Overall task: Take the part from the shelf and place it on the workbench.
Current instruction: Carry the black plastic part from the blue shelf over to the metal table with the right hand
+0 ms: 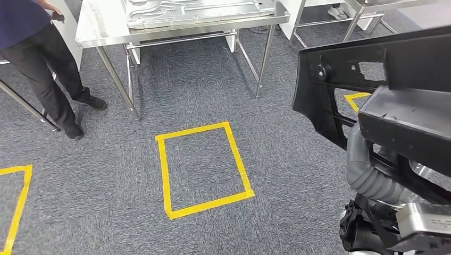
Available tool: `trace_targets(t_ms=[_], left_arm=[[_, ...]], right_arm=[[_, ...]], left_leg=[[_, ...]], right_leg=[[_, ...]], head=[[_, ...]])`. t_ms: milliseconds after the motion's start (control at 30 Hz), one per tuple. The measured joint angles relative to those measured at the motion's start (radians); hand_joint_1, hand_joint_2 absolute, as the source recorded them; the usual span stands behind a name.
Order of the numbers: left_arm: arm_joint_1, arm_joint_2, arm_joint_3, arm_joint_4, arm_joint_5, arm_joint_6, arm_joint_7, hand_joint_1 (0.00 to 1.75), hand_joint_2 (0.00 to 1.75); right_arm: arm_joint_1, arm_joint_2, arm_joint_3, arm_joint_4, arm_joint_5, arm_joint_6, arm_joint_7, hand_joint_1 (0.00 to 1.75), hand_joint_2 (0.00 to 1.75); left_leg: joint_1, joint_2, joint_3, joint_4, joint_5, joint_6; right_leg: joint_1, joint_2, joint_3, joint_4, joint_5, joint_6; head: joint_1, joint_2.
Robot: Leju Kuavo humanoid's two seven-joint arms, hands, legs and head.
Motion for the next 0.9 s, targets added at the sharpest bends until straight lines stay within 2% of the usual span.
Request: trace_targets(t_ms=[33,67,100,133,167,200,267,300,367,433,467,500,533,567,633,667,733,800,833,900], left_arm=[[0.0,0.0,0.0,0.0,0.0,0.0,0.0,0.0,1.75],[0.0,0.001,0.0,0.0,0.0,0.0,-0.001,0.0,1.75],[-0.001,0.003,0.0,0.0,0.0,0.0,-0.001,0.0,1.75],[-0.002,0.004,0.0,0.0,0.001,0.0,-0.002,0.0,1.75],[-0.003,0.006,0.0,0.0,0.001,-0.001,-0.002,0.0,1.75],[-0.003,0.007,0.0,0.0,0.001,-0.001,-0.003,0.0,1.75],[-0.004,0.008,0.0,0.0,0.002,-0.001,-0.007,0.0,1.75],[-0.004,0.009,0.0,0.0,0.001,-0.001,-0.009,0.0,1.75],[-0.006,0.009,0.0,0.0,0.001,-0.002,-0.013,0.0,1.75],[-0.004,0.009,0.0,0.0,0.001,-0.002,-0.014,0.0,1.75],[-0.003,0.009,0.0,0.0,0.001,-0.002,-0.014,0.0,1.75],[-0.001,0.01,0.0,0.0,0.001,-0.002,-0.014,0.0,1.75],[0.0,0.01,0.0,0.0,0.001,-0.002,-0.014,0.0,1.75],[0.0,0.01,0.0,0.0,0.001,-0.002,-0.014,0.0,1.75],[0.0,0.013,0.0,0.0,0.001,-0.002,-0.015,0.0,1.75],[0.0,0.014,0.0,0.0,0.001,-0.002,-0.015,0.0,1.75],[0.001,0.016,0.0,0.0,0.001,-0.002,-0.016,0.0,1.75],[0.003,0.018,0.0,0.0,0.0,-0.002,-0.016,0.0,1.75],[0.004,0.018,0.0,0.0,0.0,-0.002,-0.017,0.0,1.75],[0.004,0.018,0.0,0.0,-0.002,-0.002,-0.017,0.0,1.75]], right_arm=[[-0.001,0.0,0.003,0.003,0.001,0.0,0.001,1.75,1.75],[-0.002,0.001,0.006,0.006,0.001,0.0,0.001,1.75,1.75],[-0.003,0.001,0.009,0.008,0.001,0.0,0.001,1.75,1.75],[-0.003,0.001,0.011,0.01,0.0,0.0,0.001,1.75,1.75],[-0.003,0.002,0.013,0.013,-0.002,0.0,0.0,1.75,1.75],[-0.003,0.003,0.015,0.015,-0.005,0.0,0.0,1.75,1.75],[-0.003,0.005,0.019,0.018,-0.012,0.0,-0.007,1.75,1.75],[-0.004,0.006,0.021,0.019,-0.015,0.0,-0.012,1.75,1.75],[-0.006,0.008,0.024,0.02,-0.021,0.0,-0.021,1.75,1.75],[-0.008,0.01,0.026,0.023,-0.025,0.0,-0.026,1.75,1.75],[-0.008,0.011,0.027,0.025,-0.026,0.0,-0.027,1.75,1.75],[-0.008,0.013,0.028,0.027,-0.028,0.0,-0.028,1.75,1.75],[-0.009,0.014,0.029,0.029,-0.028,0.0,-0.028,1.75,1.75],[-0.009,0.015,0.03,0.03,-0.028,0.0,-0.028,1.75,1.75],[-0.011,0.016,0.032,0.031,-0.028,0.0,-0.028,1.75,1.75],[-0.011,0.016,0.033,0.032,-0.028,0.0,-0.029,1.75,1.75],[-0.012,0.017,0.035,0.033,-0.029,0.0,-0.029,1.75,1.75],[-0.013,0.018,0.038,0.034,-0.029,0.0,-0.029,1.75,1.75],[-0.015,0.018,0.039,0.034,-0.029,-0.001,-0.029,1.75,1.75],[-0.016,0.019,0.042,0.035,-0.029,-0.001,-0.029,1.75,1.75]], left_leg=[[0.004,-0.002,0.003,0.005,-0.006,-0.007],[0.006,-0.003,0.004,0.011,-0.013,-0.016],[0.006,-0.005,0.002,0.02,-0.02,-0.025],[0.004,-0.006,-0.003,0.026,-0.026,-0.032],[0.002,-0.007,-0.008,0.031,-0.029,-0.039],[0.001,-0.008,-0.01,0.033,-0.032,-0.043],[0.006,-0.009,-0.009,0.036,-0.041,-0.053],[0.008,-0.009,-0.016,0.056,-0.054,-0.056],[0.008,-0.009,-0.068,0.158,-0.097,-0.058],[0.006,-0.009,-0.156,0.296,-0.137,-0.054],[0.005,-0.01,-0.188,0.335,-0.137,-0.051],[0.003,-0.01,-0.205,0.345,-0.12,-0.046],[0.0,-0.01,-0.199,0.31,-0.082,-0.038],[-0.005,-0.011,-0.178,0.247,-0.033,-0.028],[-0.016,-0.009,-0.132,0.133,0.026,-0.009],[-0.021,-0.008,-0.118,0.101,0.03,-0.004],[-0.027,-0.008,-0.105,0.076,0.016,0.0],[-0.022,-0.01,-0.09,0.063,0.009,0.006],[-0.019,-0.011,-0.079,0.059,0.006,0.01],[-0.018,-0.011,-0.058,0.054,-0.006,0.017]], right_leg=[[-0.005,0.0,0.025,-0.057,0.041,0.005],[-0.009,0.002,0.054,-0.119,0.069,0.012],[-0.013,0.005,0.077,-0.17,0.087,0.014],[-0.015,0.008,0.088,-0.198,0.091,0.01],[-0.014,0.011,0.089,-0.203,0.083,0.003],[-0.013,0.012,0.086,-0.2,0.08,-0.009],[-0.008,0.009,0.087,-0.196,0.071,-0.029],[-0.007,0.007,0.091,-0.197,0.067,-0.038],[-0.003,0.001,0.102,-0.198,0.06,-0.051],[0.003,-0.003,0.11,-0.198,0.051,-0.058],[0.007,-0.004,0.116,-0.198,0.046,-0.06],[0.01,-0.004,0.124,-0.198,0.04,-0.061],[0.013,-0.003,0.134,-0.199,0.033,-0.061],[0.015,-0.003,0.146,-0.199,0.024,-0.06],[0.014,-0.002,0.164,-0.203,0.01,-0.053],[0.013,-0.003,0.167,-0.206,0.006,-0.048],[0.011,-0.002,0.171,-0.21,0.007,-0.035],[0.01,-0.003,0.168,-0.192,0.008,-0.025],[0.01,-0.003,0.153,-0.16,0.003,-0.021],[0.011,-0.003,0.086,-0.045,-0.028,-0.015]], head=[[0.001,0.0],[0.003,0.0],[0.009,0.0],[0.013,0.0],[0.011,0.0],[0.007,0.0],[-0.01,0.0],[-0.015,0.0],[-0.027,0.0],[-0.035,0.0],[-0.036,0.0],[-0.038,0.0],[-0.039,0.0],[-0.039,0.0],[-0.04,0.0],[-0.042,0.0],[-0.047,0.0],[-0.048,0.0],[-0.045,0.0],[-0.036,0.0]])
